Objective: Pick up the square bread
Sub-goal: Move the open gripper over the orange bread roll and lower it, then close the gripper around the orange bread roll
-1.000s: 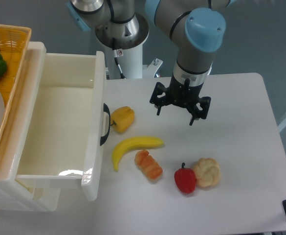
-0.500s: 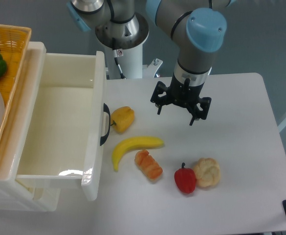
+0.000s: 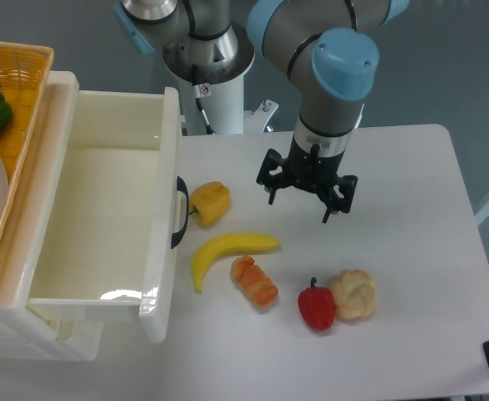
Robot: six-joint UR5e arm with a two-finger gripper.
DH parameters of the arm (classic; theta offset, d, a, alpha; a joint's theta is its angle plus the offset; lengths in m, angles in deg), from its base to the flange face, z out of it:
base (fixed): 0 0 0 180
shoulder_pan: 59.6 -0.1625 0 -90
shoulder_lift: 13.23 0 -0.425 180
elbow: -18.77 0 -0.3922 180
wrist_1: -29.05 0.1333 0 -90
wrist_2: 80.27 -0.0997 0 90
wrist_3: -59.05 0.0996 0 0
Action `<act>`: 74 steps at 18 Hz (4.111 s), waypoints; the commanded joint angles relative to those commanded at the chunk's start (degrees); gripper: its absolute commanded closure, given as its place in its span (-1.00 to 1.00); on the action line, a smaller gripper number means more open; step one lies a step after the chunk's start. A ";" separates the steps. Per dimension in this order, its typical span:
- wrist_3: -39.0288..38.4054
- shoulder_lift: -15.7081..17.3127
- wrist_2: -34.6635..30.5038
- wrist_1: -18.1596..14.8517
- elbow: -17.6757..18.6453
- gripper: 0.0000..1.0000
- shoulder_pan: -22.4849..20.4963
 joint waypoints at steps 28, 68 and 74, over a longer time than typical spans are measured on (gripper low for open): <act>-40.26 -12.30 0.44 3.95 -1.58 -1.00 3.51; -40.18 -18.81 -3.60 4.30 -2.63 -1.00 7.64; -40.35 -18.90 -4.39 4.30 -2.99 -0.56 7.82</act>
